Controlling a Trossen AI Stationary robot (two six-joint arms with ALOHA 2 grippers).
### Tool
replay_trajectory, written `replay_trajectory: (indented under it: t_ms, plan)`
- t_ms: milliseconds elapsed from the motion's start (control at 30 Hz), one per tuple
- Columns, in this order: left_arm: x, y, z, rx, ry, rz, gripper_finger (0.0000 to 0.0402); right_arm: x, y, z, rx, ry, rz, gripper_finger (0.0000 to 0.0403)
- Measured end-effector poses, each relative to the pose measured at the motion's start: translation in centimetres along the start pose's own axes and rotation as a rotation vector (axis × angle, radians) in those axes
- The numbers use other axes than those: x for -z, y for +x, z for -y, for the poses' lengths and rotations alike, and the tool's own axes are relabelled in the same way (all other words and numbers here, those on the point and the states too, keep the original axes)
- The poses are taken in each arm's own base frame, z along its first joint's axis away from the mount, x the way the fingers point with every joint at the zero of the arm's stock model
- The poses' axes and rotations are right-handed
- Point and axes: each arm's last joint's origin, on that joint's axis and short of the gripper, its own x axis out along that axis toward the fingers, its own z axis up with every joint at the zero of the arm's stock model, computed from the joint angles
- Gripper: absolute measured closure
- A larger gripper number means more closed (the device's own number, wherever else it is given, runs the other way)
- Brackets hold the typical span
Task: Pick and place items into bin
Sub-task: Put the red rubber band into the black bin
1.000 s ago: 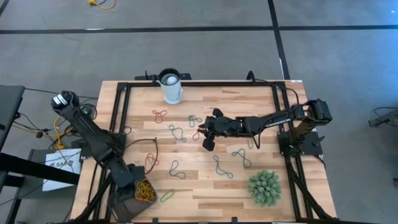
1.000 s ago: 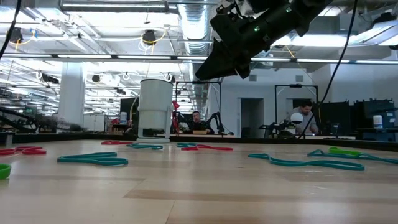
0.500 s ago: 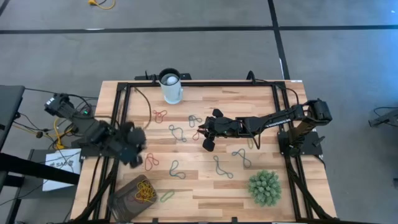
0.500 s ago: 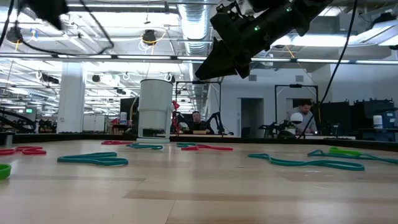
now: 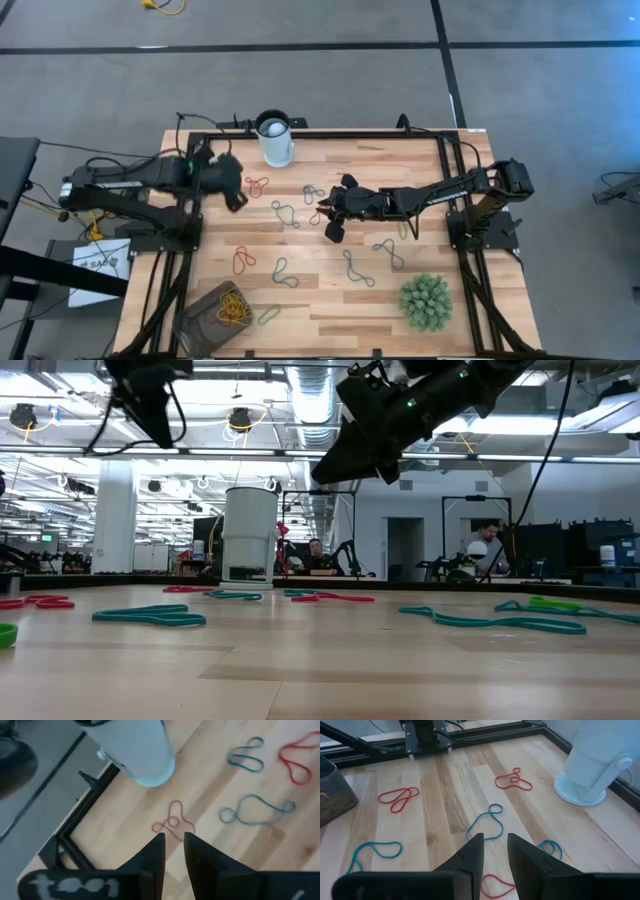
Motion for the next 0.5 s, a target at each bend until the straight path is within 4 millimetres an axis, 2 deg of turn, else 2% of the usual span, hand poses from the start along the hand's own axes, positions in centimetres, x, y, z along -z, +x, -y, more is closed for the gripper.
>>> replay_trajectory:
  t_ms: [167, 267, 367, 500]
  plan:
    - [-2.3, 2.3, -2.7, 0.125, 0.047, -0.005, 0.0341, -0.1, 0.0, 0.1, 0.001, 0.003, 0.007, 0.0321]
    - [-3.0, 4.5, -4.1, 0.093, 0.025, -0.041, 0.0341, -0.1, 0.1, 0.2, 0.005, 0.005, 0.006, 0.0321]
    - [-2.5, 7.8, -4.6, 0.084, -0.008, -0.123, 0.0341, 0.0, 0.1, 0.2, 0.006, 0.003, 0.000, 0.0321]
    - [-1.0, 11.8, -4.2, 0.209, -0.038, -0.276, 0.0341, 0.0, 0.1, 0.2, 0.006, 0.002, -0.002, 0.0321]
